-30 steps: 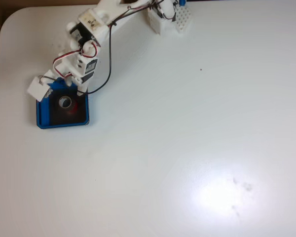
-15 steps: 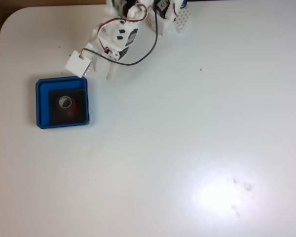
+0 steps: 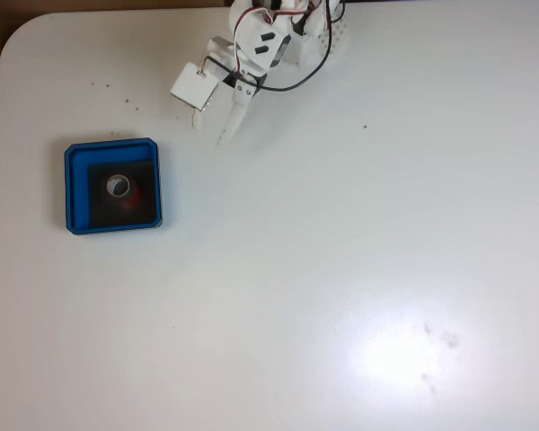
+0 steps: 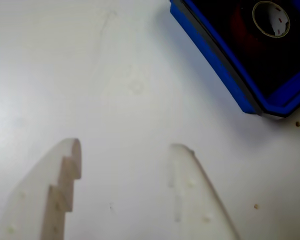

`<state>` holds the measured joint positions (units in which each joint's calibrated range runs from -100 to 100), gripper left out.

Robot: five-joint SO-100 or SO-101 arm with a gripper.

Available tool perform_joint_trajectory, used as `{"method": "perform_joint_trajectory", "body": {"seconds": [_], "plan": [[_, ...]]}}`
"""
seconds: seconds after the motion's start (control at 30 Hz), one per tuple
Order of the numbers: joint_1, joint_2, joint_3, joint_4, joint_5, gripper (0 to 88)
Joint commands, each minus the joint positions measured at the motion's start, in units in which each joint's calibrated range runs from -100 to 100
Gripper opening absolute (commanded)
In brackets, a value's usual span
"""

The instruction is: Pick the red roll and drop it in the blue box

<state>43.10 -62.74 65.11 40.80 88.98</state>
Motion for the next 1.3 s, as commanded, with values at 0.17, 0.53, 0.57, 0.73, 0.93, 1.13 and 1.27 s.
{"method": "perform_joint_trajectory", "body": {"seconds": [0.17,0.53,0.57,0.73,0.93,1.13,1.27], "plan": [[-5.73,-15.94,18.63,-8.96,-0.19,16.1],[-17.84,-29.73,30.49,-9.12,0.33,16.0],[-19.11,-30.57,31.29,-9.12,0.42,16.0],[-25.46,-34.16,34.71,-8.87,0.51,16.0],[-32.20,-34.58,34.80,-8.87,-0.02,16.0],[-39.24,-34.50,34.80,-8.46,-0.11,16.0],[-42.36,-34.50,34.80,-8.30,0.42,16.0]]}}
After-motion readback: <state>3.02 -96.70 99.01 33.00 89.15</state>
